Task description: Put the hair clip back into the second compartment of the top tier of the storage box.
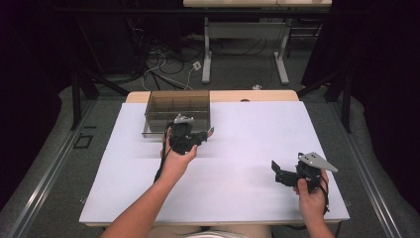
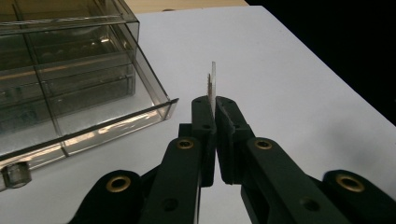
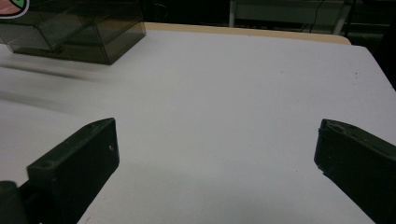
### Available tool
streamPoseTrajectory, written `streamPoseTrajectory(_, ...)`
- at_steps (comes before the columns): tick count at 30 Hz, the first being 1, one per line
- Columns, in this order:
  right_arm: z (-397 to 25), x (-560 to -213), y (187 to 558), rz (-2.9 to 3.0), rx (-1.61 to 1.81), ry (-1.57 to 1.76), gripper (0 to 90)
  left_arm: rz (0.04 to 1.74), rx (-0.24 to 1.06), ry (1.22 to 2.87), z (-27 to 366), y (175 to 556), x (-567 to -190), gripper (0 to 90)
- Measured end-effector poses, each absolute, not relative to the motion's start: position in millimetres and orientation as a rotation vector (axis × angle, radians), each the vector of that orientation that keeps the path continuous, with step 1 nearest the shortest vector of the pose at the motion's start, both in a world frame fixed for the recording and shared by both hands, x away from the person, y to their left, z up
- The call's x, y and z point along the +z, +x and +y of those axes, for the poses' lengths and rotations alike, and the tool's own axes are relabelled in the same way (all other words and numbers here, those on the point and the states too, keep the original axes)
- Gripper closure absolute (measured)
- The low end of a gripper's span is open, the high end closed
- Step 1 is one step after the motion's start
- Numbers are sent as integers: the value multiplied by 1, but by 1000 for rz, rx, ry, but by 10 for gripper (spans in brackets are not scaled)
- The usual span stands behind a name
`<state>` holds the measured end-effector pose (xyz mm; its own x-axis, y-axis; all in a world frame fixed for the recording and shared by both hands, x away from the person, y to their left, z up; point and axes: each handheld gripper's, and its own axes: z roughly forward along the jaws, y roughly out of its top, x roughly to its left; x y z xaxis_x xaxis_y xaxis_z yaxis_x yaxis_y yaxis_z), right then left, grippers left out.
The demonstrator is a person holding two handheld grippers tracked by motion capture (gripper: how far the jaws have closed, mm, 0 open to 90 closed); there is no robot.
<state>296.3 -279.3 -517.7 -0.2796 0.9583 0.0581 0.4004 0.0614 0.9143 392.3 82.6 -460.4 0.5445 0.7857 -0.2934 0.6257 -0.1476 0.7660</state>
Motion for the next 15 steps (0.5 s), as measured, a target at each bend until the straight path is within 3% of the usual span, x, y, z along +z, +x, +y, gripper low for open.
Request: streamPoseTrajectory(15, -280, -518, 297, 1745, 1199, 1355, 0, 1176, 256, 1842, 91, 402, -454, 871)
